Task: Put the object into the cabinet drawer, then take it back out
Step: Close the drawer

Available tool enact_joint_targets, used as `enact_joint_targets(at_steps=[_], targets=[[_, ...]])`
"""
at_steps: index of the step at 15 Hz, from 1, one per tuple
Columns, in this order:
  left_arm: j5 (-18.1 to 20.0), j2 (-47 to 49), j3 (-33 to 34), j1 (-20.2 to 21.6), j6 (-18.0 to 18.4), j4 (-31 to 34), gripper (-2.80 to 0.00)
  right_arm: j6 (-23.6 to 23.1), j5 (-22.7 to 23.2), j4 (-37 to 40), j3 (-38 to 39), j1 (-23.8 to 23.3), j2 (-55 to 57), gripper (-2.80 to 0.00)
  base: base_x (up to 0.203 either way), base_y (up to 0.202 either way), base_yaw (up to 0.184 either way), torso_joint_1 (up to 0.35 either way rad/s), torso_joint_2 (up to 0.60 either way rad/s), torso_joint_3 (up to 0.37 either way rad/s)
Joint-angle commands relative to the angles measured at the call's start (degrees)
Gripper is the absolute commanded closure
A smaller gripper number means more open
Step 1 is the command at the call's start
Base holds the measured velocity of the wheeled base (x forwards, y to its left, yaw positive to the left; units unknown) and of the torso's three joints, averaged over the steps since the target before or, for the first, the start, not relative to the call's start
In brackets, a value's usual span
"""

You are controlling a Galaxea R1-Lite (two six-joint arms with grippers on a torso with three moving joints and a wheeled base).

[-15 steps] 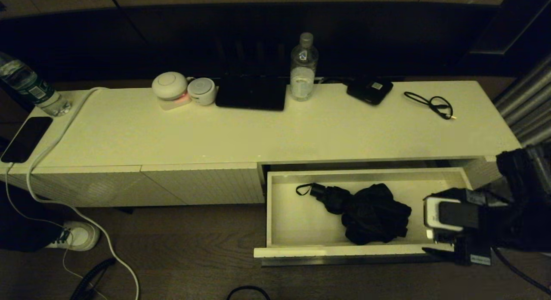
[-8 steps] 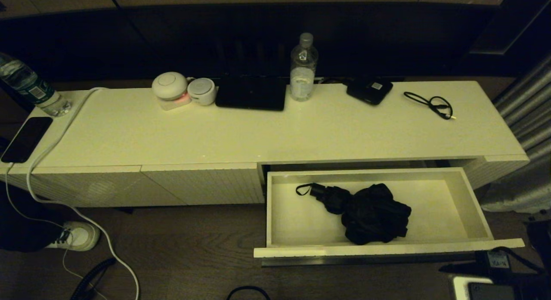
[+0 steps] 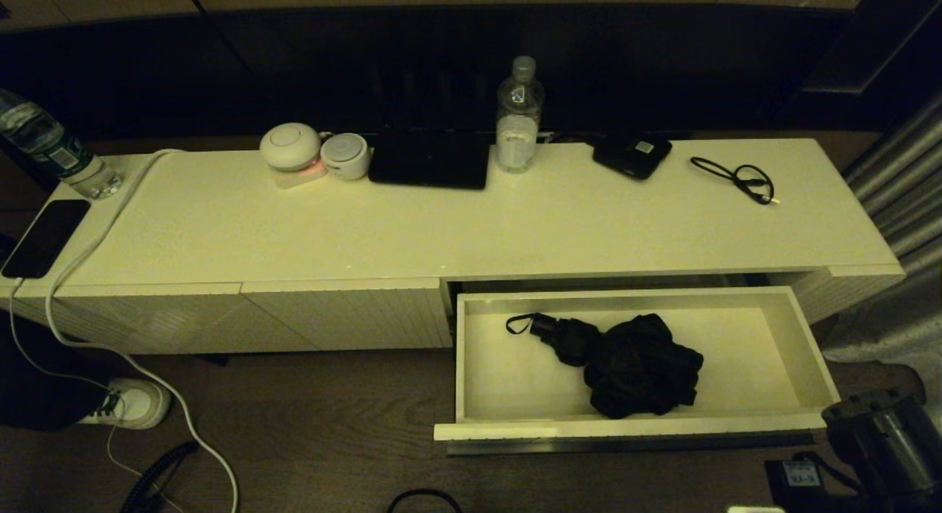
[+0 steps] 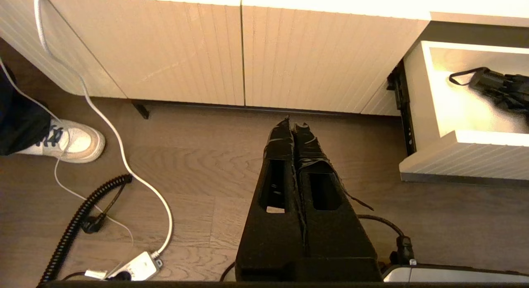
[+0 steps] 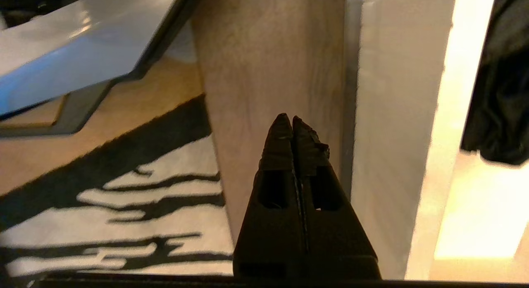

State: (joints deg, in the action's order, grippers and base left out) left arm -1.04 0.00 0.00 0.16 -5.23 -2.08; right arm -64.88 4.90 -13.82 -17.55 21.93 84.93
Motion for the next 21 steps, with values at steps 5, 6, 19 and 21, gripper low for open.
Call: enact_joint_targets(at_steps=[5, 6, 19, 21], targets=[[-0.02, -0.09, 0.0, 0.02, -0.04, -0.02, 0.0, -0.22, -0.67, -20.76, 2.47, -0.25, 15.14, 0.0, 0.0, 0.0, 0.0, 0.0, 0.0, 0.0], [-0.02, -0.09, 0.0, 0.02, -0.04, -0.02, 0.0, -0.23, -1.23, -23.43, 2.59, -0.51, 15.89, 0.0, 0.0, 0.0, 0.0, 0.0, 0.0, 0.0], [-0.02, -0.09, 0.0, 0.02, -0.04, -0.02, 0.0, 0.95, -6.99, -40.58, 2.86, -0.8, 23.07, 0.0, 0.0, 0.0, 0.0, 0.0, 0.0, 0.0], [-0.02, -0.09, 0.0, 0.02, -0.04, -0.02, 0.0, 0.98, -7.36, -42.52, 2.35, -0.84, 23.97, 0.0, 0.0, 0.0, 0.0, 0.0, 0.0, 0.0]])
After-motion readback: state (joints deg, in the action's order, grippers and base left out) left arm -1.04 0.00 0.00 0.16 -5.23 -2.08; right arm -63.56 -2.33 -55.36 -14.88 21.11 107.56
